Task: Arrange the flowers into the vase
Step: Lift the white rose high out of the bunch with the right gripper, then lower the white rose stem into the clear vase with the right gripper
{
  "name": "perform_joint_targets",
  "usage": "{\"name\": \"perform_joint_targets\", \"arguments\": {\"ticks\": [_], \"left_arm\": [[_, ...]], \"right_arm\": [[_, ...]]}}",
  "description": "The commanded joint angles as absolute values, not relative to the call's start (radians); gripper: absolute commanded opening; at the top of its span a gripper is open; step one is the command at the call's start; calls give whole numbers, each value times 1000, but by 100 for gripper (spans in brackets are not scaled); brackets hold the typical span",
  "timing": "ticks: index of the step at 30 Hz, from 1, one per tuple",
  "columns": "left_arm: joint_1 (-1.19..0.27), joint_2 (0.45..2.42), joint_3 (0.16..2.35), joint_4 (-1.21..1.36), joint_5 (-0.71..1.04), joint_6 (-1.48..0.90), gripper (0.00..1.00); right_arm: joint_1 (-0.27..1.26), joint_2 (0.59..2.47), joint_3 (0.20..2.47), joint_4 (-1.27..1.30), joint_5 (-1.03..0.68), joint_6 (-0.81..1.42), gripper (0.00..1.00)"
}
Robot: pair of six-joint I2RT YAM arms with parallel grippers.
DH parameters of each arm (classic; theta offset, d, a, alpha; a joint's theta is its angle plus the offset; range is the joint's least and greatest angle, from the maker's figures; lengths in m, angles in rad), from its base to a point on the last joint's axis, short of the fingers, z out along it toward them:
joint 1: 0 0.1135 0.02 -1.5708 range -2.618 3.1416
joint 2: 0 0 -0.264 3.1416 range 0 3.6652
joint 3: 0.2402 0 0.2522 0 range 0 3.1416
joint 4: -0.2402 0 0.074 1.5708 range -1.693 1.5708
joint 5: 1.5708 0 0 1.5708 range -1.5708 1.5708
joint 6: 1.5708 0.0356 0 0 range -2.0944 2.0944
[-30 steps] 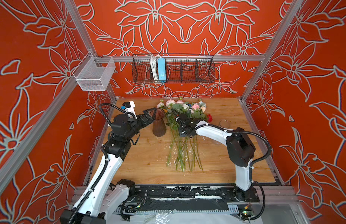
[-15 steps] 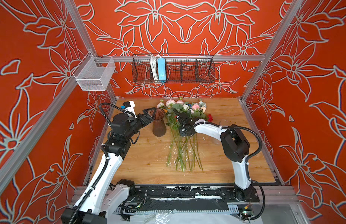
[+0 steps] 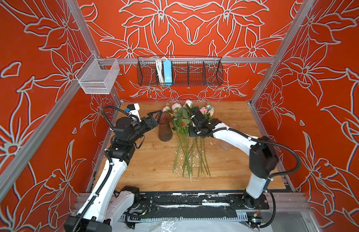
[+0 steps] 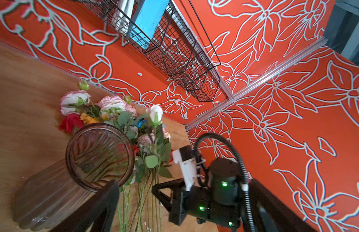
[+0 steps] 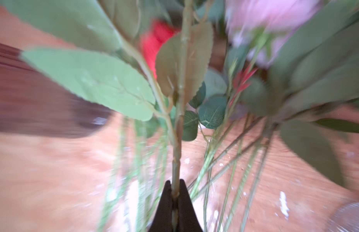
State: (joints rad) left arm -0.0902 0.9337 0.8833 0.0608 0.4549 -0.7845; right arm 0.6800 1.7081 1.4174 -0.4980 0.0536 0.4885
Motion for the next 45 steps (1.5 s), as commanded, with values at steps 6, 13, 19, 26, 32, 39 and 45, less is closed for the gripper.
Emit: {"name": "perform_joint_targets", "arguments": {"ticks": [6,13,19,26,32,39,45], "left_arm": [[-83,936,867,179,556,-820,100],[-133,971,868,334,748,-866,100],[-317,1029,871,339,780,-818,100],[-433,1085,881,304,783,-781,100],[-437,1076,883,284,768,-764,99],[-437,1067,885,272,755,-743,99],[-437,1061,885,270,754,-744,98]], "right_arm": [[680,1430,1270,-354,-42,504,0],[689,1111,1108,-183,89,321,0],[687,971,1119,10,382,30,0],[628,1003,1171,227,564,-216,0],[516,1057,1252,244,539,-218,0],[400,1127,1296,188,473,-118,0],[356,1108,1167,212,468,-47,0]]}}
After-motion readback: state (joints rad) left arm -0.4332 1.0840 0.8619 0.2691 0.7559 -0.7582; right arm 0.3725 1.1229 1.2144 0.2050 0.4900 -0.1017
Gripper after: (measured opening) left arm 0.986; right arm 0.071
